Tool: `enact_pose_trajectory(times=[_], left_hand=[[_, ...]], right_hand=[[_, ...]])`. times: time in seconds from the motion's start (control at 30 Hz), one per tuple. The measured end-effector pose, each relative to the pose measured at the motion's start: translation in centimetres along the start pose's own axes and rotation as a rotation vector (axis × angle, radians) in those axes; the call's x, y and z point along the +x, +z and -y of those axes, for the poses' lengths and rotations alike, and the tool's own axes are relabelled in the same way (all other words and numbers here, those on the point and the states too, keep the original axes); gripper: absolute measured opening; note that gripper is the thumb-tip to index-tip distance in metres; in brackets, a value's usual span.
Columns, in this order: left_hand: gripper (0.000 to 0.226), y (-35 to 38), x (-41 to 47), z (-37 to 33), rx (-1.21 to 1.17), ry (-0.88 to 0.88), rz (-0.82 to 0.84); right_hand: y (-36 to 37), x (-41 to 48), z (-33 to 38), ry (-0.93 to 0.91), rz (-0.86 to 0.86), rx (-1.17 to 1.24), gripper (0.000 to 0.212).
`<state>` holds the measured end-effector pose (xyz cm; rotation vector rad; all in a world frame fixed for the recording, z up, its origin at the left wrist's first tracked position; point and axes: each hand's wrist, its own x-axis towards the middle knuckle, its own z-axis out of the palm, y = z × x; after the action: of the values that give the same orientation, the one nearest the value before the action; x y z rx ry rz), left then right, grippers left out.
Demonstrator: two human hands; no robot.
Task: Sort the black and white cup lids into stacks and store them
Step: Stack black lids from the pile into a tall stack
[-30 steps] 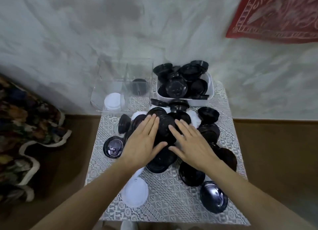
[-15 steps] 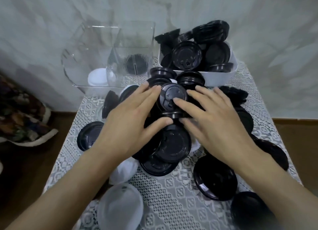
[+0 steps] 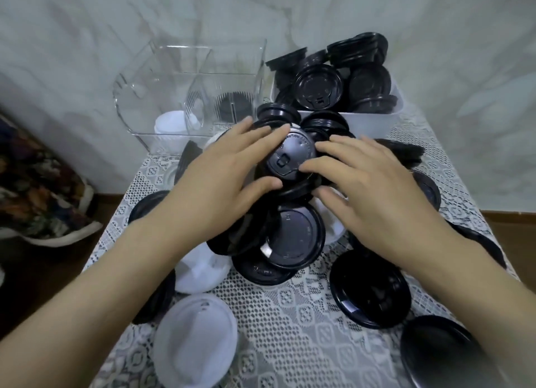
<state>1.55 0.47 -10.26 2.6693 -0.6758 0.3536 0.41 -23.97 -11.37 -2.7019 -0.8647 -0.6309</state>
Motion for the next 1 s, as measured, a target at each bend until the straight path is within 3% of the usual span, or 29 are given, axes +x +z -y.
enact_pose_trajectory(times=[0.27, 0.4, 0.6, 0.73, 0.9, 1.0], left_hand=[[0.067, 0.1, -0.3, -1.1, -0.017, -0.033, -0.104], [0.065, -0.8, -1.7, -1.6, -0.032, -0.068, -0.232], [0.071, -1.5, -8.0, -2.9, -0.065, -0.075, -0.282], [0.073, 0.0, -13.4, -5.6, -0.105, -0.119, -0.232], [0.073, 3.3, -16.8, -8.0, -0.225, -0.051, -0.112], [0.073, 4.4, -17.1, -8.0, -0.187, -0.038, -0.017]], right_hand=[[-0.8, -1.3, 0.2, -0.015, -0.078, -0.014, 0.027], [-1.0, -2.2, 0.7, 0.012, -0.048, -0.024, 0.021], [-2.5, -4.0, 2.6, 0.170, -0.054, 0.069, 0.019], [-3.8, -5.6, 3.7, 0.355, -0.053, 0.261, 0.015], [-5.0, -8.1, 5.0, 0.547, -0.046, 0.730, 0.047], [-5.7, -9.7, 6.0, 0.608, 0.009, 0.820, 0.045]])
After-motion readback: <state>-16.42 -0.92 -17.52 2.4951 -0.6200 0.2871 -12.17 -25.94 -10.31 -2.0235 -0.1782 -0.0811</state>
